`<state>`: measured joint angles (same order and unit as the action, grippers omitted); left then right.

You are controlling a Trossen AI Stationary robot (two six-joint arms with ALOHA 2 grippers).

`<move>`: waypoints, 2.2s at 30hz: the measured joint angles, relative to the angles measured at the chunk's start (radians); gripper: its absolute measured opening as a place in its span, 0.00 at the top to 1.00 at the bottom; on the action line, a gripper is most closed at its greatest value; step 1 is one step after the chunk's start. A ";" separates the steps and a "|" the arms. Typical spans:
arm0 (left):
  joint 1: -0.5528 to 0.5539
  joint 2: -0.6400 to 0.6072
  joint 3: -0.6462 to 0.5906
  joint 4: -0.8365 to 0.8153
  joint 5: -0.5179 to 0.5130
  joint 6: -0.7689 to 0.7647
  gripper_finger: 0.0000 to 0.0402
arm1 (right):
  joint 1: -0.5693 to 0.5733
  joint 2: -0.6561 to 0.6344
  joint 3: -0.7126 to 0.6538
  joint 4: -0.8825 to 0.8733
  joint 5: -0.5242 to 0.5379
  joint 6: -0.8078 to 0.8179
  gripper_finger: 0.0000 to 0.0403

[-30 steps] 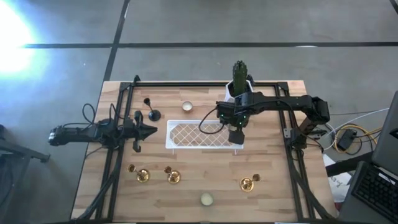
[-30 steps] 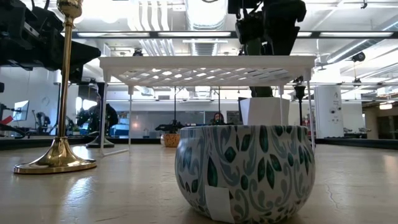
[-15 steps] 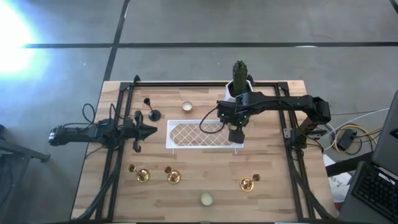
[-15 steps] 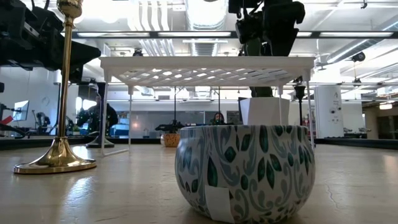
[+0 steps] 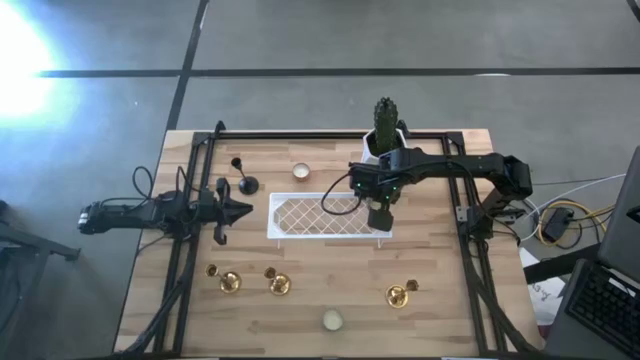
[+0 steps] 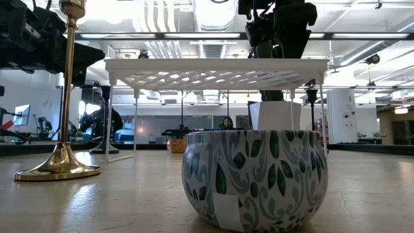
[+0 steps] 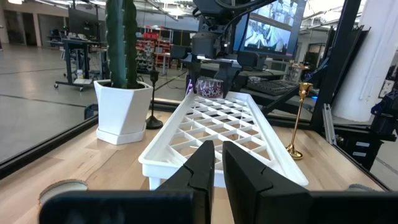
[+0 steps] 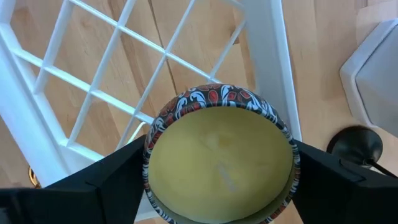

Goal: Pick & Place candle stick holders
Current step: Put the red scented candle on the shelf, then put the blue scented candle on the shelf

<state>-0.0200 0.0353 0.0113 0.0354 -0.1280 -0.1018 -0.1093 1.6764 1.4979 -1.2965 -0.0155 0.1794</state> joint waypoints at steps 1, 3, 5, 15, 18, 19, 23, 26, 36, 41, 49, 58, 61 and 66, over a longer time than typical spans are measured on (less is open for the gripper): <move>0.000 0.000 0.000 0.000 0.000 0.000 0.91 | 0.001 0.000 0.000 0.001 0.020 0.010 0.17; 0.000 0.000 0.000 0.000 0.000 0.000 0.91 | 0.003 0.000 0.000 0.000 0.078 0.030 0.14; 0.000 0.000 0.000 0.000 0.000 0.000 0.91 | 0.002 0.000 0.000 -0.005 0.114 0.034 0.11; 0.000 0.000 0.000 0.000 0.000 0.000 0.91 | 0.029 -0.004 0.000 -0.010 0.113 0.004 0.09; 0.000 0.000 0.000 0.000 0.000 0.000 0.91 | 0.039 -0.008 0.000 -0.012 0.113 0.004 0.09; 0.000 0.000 0.000 0.000 0.000 0.000 0.91 | 0.040 -0.008 0.000 -0.012 0.113 0.003 0.09; 0.000 0.000 0.000 0.000 0.000 0.000 0.91 | 0.046 -0.020 0.001 -0.013 0.120 0.000 0.09; 0.000 0.000 0.000 0.000 0.000 0.000 0.91 | 0.047 -0.031 0.002 -0.012 0.121 0.000 0.09; 0.000 0.000 0.000 0.000 0.000 0.000 0.91 | 0.047 -0.100 0.024 -0.013 0.121 0.031 0.09; 0.000 0.000 0.000 0.000 0.000 0.000 0.91 | 0.062 -0.148 0.044 -0.016 0.120 0.049 0.09; 0.000 0.000 0.000 0.000 0.000 0.000 0.91 | 0.127 -0.243 0.077 -0.004 0.002 0.197 0.09; 0.000 0.000 0.000 0.000 0.000 0.000 0.91 | 0.314 -0.298 0.055 0.038 0.002 0.343 0.09; 0.000 0.000 0.000 0.000 0.000 0.000 0.91 | 0.387 -0.278 0.040 0.053 0.105 0.345 0.09; 0.000 0.000 0.000 0.000 0.000 0.000 0.91 | 0.452 -0.226 0.035 0.009 0.230 0.387 0.09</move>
<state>-0.0200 0.0357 0.0113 0.0357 -0.1280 -0.1020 0.3431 1.4505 1.5330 -1.2871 0.2142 0.5663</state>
